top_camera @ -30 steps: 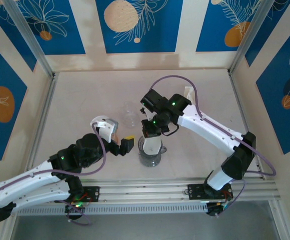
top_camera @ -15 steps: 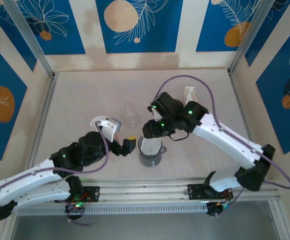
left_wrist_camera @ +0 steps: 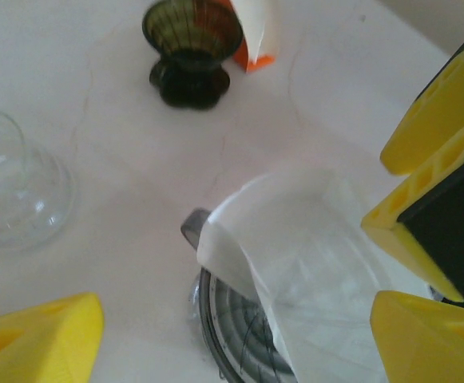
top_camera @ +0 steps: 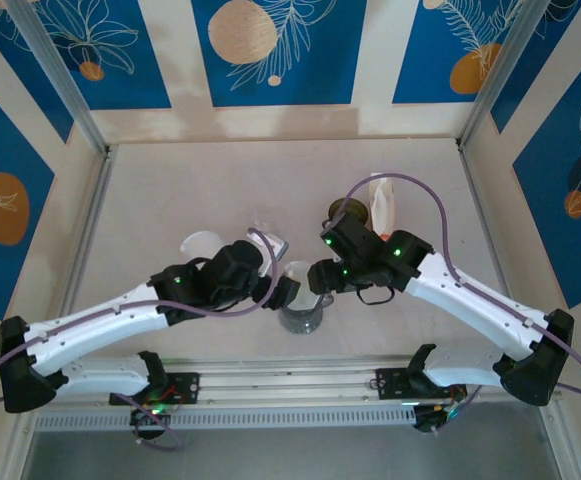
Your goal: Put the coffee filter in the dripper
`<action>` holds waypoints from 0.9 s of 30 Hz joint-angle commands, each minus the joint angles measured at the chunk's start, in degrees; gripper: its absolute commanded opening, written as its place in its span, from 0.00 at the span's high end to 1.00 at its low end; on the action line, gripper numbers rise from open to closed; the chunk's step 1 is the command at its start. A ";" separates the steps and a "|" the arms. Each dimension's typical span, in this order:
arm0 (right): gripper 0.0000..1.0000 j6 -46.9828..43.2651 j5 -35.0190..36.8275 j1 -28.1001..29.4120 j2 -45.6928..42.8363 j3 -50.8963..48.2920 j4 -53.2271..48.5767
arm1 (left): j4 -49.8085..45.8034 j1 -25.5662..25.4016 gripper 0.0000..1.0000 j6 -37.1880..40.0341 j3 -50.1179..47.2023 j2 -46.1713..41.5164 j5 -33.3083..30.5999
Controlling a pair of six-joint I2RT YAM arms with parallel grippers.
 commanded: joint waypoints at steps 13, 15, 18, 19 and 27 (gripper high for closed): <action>0.42 1.91 0.67 0.03 -2.48 -3.88 1.44 | -3.24 3.49 0.16 -4.94 -0.85 0.98 1.61; 0.42 2.00 0.67 0.11 -2.52 -3.99 1.47 | -2.67 3.57 0.13 -4.98 -1.04 1.09 2.07; 0.42 2.00 0.59 0.09 -2.60 -3.89 1.55 | -0.49 3.66 0.09 -4.90 -1.68 0.95 3.77; 0.42 2.00 0.62 0.12 -2.66 -3.85 1.62 | 0.45 3.71 0.07 -4.77 -1.99 0.79 4.63; 0.42 2.01 0.52 0.01 -2.44 -3.94 1.77 | 0.78 4.72 0.16 -5.44 -1.36 3.50 3.97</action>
